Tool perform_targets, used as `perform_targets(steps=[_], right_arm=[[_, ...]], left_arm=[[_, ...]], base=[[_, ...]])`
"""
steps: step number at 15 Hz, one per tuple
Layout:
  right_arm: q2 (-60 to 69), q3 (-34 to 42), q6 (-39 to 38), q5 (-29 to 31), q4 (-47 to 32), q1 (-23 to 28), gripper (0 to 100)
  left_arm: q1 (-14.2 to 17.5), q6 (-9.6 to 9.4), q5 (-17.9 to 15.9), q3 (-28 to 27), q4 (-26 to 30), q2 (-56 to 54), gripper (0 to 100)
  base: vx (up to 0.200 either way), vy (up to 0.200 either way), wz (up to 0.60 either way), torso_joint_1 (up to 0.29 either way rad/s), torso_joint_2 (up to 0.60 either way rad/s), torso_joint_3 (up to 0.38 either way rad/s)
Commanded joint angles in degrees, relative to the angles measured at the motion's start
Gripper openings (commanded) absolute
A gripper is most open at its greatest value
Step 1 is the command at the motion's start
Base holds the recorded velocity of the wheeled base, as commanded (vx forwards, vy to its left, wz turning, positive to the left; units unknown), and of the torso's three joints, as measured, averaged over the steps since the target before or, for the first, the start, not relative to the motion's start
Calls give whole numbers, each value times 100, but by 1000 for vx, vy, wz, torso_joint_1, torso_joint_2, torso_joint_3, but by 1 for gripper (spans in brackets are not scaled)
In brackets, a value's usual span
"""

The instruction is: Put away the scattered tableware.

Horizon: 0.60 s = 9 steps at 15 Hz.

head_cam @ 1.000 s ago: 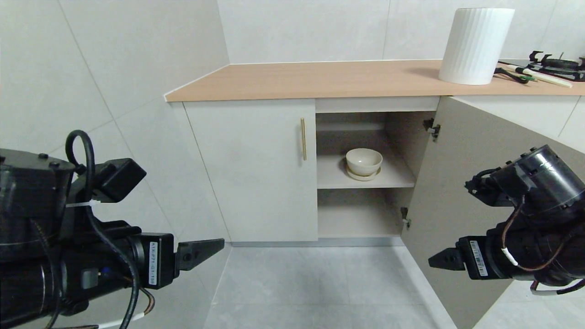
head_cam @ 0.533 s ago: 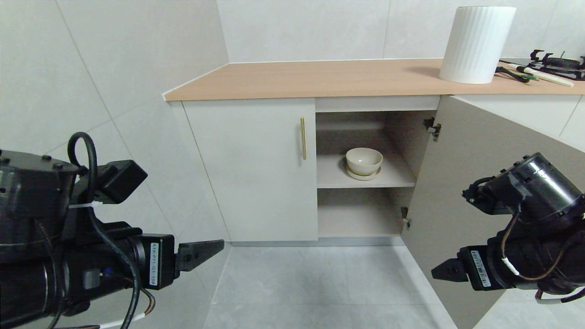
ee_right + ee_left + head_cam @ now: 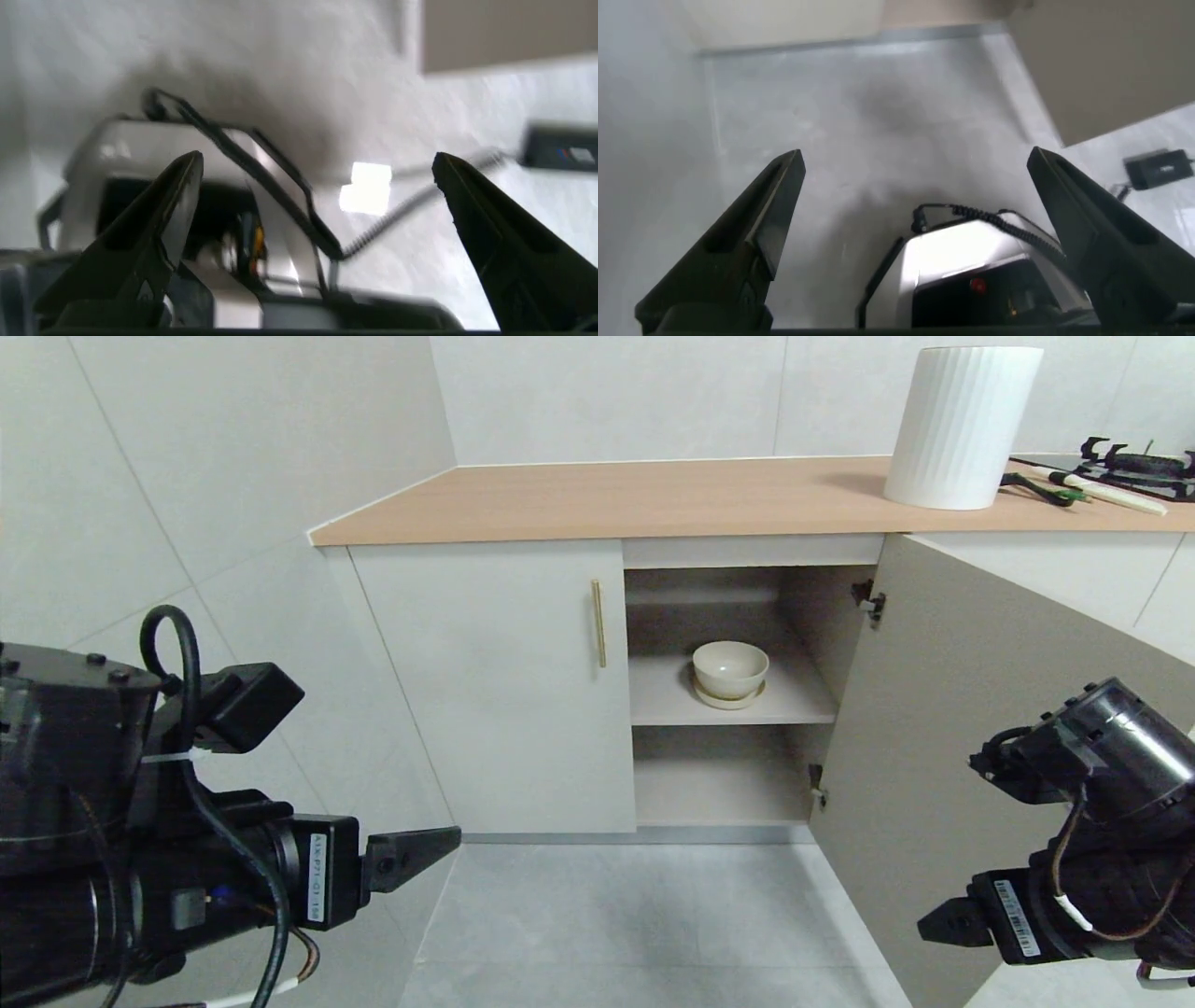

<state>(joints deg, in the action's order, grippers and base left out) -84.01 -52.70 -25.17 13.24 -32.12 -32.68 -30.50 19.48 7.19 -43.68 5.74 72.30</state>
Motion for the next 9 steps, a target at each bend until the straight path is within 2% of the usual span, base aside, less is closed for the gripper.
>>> perform_targets(steps=[1, 5, 9], right_arm=[[7, -39, 4, 12, -101, -1, 100], [-28, -197, 21, 38, -374, 183, 100], [130, -355, 285, 47, -637, 605, 100]], left_arm=[[9, 3, 1, 0, 6, 3, 100], [9, 3, 1, 9, 6, 12, 100], [9, 3, 1, 17, 6, 12, 100]], base=[[0, -200, 0, -7, 2, 7], [0, -200, 0, 5, 4, 5], [0, -200, 0, 2, 1, 5]])
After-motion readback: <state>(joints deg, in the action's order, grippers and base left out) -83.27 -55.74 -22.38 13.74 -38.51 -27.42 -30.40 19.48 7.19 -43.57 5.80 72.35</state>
